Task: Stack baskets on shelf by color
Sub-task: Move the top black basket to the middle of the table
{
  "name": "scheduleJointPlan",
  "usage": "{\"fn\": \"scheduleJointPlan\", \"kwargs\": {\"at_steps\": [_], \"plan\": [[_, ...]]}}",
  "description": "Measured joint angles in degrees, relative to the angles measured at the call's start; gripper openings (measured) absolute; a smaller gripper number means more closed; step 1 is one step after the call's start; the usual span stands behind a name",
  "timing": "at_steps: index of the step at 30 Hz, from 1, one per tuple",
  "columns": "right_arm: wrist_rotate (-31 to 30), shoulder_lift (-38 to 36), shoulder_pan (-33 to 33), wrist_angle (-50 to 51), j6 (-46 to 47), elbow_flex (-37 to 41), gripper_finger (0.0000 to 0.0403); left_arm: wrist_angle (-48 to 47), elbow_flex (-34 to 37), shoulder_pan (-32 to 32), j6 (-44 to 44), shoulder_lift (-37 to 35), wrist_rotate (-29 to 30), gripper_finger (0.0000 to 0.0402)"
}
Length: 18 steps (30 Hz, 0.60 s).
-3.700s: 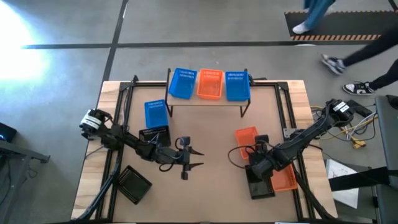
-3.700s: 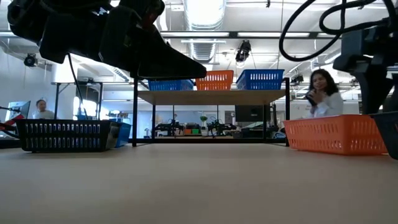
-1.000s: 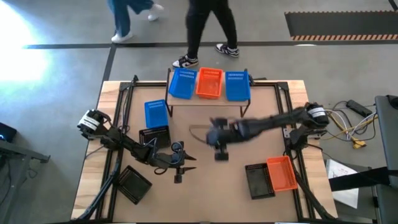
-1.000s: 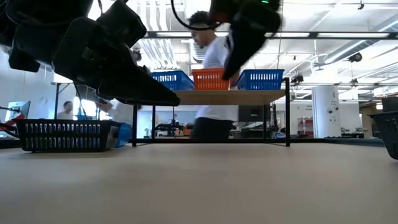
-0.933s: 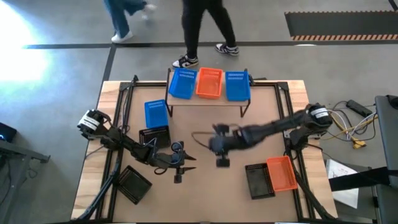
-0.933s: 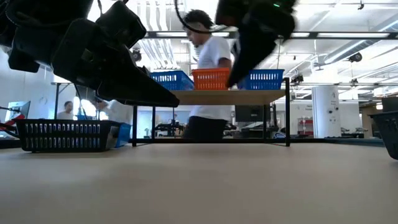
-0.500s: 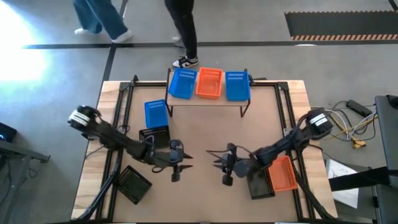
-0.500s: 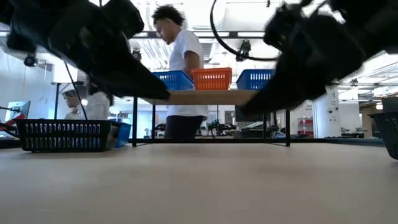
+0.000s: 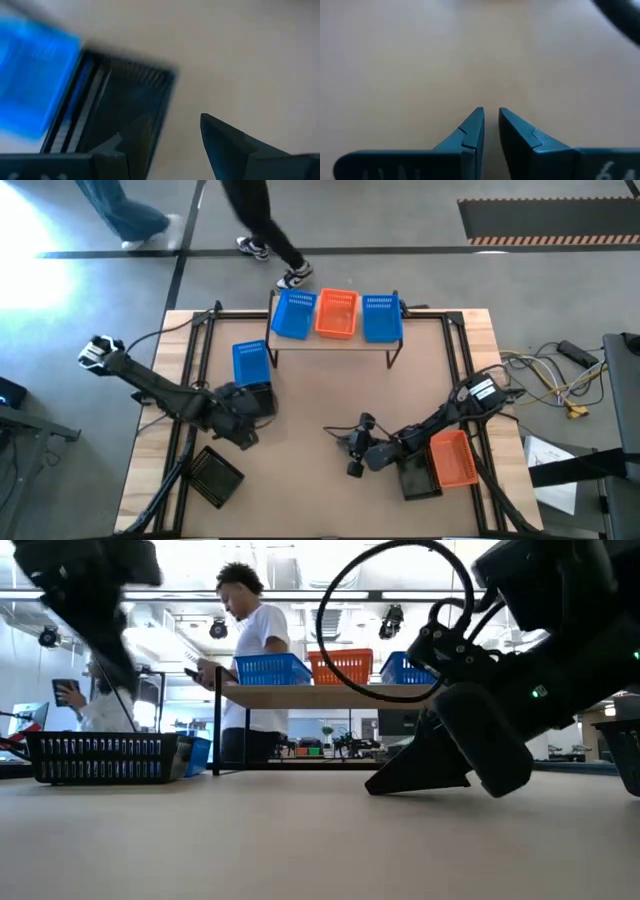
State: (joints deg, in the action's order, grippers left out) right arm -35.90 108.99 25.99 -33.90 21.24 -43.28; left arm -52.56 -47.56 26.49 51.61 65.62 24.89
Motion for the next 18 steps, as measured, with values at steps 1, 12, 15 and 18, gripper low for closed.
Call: {"fn": "scheduleJointPlan", "kwargs": {"at_steps": [1, 12, 15, 18], "plan": [[0.0, 0.2, 0.3, 0.0, -0.4, -0.2, 0.0054, -2.3, 0.6, 0.3, 3.0, -0.8, -1.0, 0.0157], [0.0, -3.4, 1.9, 4.1, -5.1, 0.4, 0.0054, -7.7, 2.9, 3.1, 9.5, -2.0, -12.7, 0.0157], [-0.1, -3.4, 1.9, 4.1, -5.2, 0.4, 0.0054, -10.1, 3.0, 3.2, 9.9, -0.1, -13.8, 0.0157], [-0.1, -3.3, 1.9, 4.0, -5.1, 0.4, 0.0054, -8.9, 4.0, 3.2, 13.0, 2.2, -11.6, 0.0157]]}}
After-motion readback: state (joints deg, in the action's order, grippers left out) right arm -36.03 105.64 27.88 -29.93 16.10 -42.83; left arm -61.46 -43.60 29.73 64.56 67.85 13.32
